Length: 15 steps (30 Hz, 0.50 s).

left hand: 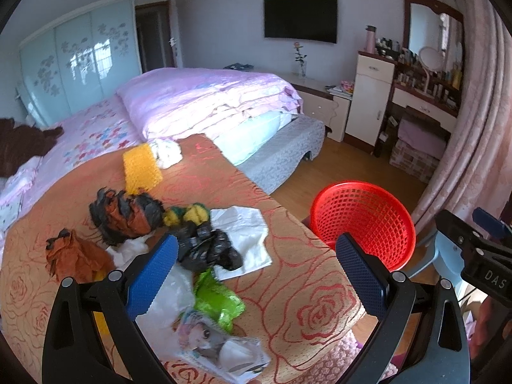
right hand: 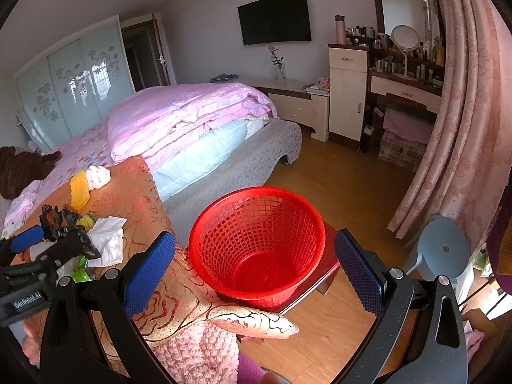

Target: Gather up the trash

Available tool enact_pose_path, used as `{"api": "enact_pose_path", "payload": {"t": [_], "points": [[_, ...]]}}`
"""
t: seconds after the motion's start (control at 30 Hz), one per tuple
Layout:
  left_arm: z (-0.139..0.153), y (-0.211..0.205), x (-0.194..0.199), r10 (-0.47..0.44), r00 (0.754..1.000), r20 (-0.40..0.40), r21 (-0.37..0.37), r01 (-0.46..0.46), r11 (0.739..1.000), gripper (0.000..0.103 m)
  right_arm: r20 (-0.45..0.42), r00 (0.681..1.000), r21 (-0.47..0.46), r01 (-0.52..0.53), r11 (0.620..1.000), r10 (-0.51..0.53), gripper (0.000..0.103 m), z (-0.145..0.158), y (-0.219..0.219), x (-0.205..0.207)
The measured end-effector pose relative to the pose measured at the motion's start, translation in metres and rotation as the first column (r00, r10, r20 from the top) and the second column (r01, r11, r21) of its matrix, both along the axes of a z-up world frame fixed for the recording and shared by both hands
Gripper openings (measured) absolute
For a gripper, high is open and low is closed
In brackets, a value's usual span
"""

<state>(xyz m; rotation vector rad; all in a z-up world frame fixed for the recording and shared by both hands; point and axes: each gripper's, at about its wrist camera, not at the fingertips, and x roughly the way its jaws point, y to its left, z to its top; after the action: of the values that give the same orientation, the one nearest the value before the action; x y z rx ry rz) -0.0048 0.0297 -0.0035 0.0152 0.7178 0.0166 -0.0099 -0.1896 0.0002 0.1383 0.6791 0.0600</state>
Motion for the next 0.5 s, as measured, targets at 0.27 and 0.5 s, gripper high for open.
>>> {"api": "enact_pose_path", "payload": {"t": [0.27,0.5], "points": [[0.008,0.037,-0.003,0.077,0.997,-0.001,-0.065,-0.077,0.995,0.095,-0.013,1.0,-0.004,-0.011,1.0,0.011,0.097,0.002,0.004,0.003],[0.019,0.081,-0.006,0.142,0.99,0.019,-0.129,-0.139,0.982,0.095,-0.02,1.0,-0.004,-0.017,1.0,0.017,0.097,0.001,0.005,0.004]]}}
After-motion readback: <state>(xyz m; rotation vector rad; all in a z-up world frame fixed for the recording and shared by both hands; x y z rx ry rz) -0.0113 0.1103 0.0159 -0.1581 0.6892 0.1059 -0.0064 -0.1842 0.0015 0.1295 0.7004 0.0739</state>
